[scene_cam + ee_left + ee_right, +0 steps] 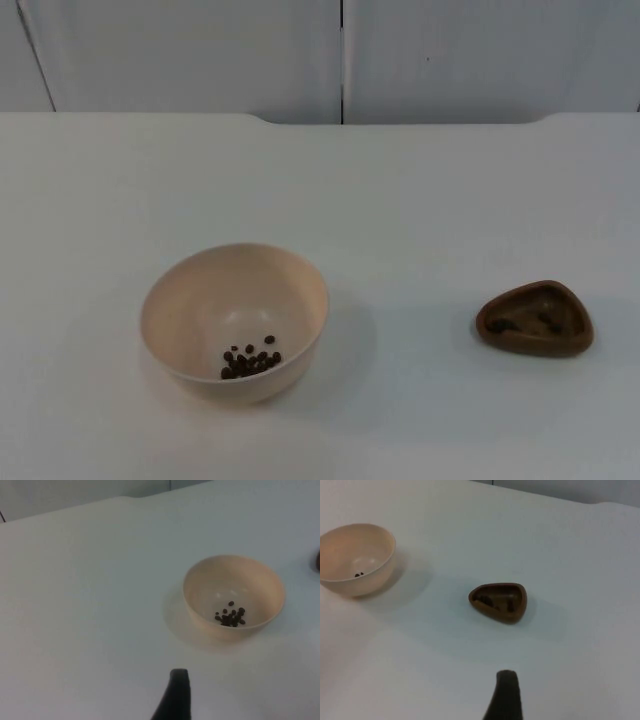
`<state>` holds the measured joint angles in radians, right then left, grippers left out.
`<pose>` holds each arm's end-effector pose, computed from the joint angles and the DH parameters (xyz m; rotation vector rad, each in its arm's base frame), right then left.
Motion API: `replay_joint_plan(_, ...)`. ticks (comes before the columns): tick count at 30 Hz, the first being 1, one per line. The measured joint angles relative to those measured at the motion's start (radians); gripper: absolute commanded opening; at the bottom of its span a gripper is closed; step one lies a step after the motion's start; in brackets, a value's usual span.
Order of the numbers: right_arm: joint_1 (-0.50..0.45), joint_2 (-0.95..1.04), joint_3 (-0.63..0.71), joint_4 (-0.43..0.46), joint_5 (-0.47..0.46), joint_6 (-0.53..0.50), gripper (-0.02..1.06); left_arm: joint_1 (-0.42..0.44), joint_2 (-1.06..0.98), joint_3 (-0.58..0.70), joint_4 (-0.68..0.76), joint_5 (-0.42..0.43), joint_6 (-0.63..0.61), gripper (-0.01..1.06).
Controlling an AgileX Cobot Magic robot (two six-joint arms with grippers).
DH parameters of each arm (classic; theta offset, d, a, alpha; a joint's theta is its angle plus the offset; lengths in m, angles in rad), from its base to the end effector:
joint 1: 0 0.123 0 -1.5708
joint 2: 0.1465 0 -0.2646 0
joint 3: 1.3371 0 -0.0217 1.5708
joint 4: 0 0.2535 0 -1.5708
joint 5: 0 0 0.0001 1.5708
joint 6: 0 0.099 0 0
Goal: Pick up the bowl with the left hand and pour the coffee beans from the cup into the bowl with the right hand.
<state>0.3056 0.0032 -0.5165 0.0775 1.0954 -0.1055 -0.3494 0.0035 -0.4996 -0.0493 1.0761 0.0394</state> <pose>0.0191 0.0132 0.2767 -0.4283 2.0255 0.2162 0.0221 -0.0126 0.2734 0.4029 2.0325 -0.2501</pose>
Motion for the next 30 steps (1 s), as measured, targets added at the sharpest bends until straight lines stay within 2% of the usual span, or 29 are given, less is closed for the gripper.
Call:
replay_joint_plan(9,0.0,0.0,0.0,0.0,0.0,0.002,0.64,0.0,0.0,0.0,0.0,0.0,-0.002,0.74)
replay_joint_plan(15,0.0,0.0,0.0,-0.025,-0.002,0.04,0.64,0.0,0.0,0.0,0.0,0.0,-0.002,0.74)
replay_joint_plan(16,0.0,0.0,0.0,-0.028,-0.002,0.046,0.66,0.0,0.0,0.0,0.0,0.0,-0.002,0.74)
replay_joint_plan(18,0.0,0.0,0.0,-0.036,-0.002,0.054,0.76,0.0,0.0,0.0,0.0,0.0,-0.002,0.76)
replay_joint_plan(19,0.0,0.0,0.0,-0.04,-0.002,0.058,0.76,0.0,0.0,0.0,0.0,0.0,-0.002,0.76)
replay_joint_plan(21,0.0,0.0,0.0,-0.045,-0.002,0.06,0.9,0.0,0.0,0.0,0.0,0.0,-0.002,0.82)
replay_joint_plan(24,0.0,0.0,0.0,-0.045,-0.002,0.06,1.06,0.0,0.0,0.0,0.0,0.0,-0.002,1.04)
replay_joint_plan(30,0.0,0.0,0.0,-0.047,-0.002,0.06,1.05,0.0,0.0,0.0,0.0,0.0,-0.002,1.05)
